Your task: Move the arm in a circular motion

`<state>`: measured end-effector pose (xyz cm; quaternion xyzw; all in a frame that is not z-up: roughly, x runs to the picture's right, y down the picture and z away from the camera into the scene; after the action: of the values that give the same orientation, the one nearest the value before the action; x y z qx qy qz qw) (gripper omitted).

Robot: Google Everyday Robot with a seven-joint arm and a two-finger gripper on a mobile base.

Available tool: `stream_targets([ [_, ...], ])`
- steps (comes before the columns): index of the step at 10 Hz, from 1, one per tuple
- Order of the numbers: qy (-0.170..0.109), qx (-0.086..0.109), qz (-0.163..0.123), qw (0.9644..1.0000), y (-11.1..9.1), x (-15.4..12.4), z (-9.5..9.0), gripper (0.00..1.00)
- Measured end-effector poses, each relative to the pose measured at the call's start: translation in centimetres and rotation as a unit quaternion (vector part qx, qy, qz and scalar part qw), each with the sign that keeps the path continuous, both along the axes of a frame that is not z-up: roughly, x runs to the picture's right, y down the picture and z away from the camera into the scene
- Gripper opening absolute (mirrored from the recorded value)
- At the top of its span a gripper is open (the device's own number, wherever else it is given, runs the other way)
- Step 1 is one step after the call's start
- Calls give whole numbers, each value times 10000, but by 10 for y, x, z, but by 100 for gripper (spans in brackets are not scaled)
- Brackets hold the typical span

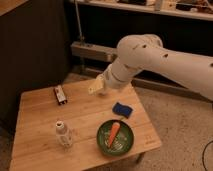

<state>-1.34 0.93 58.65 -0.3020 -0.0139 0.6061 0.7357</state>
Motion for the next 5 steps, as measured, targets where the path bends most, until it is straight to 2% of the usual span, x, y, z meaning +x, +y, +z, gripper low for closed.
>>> stream_targets([
  [3, -448, -34, -529, 9976, 17, -67, -14, 80],
  [5, -804, -64, -906, 9926, 23, -129, -24, 80],
])
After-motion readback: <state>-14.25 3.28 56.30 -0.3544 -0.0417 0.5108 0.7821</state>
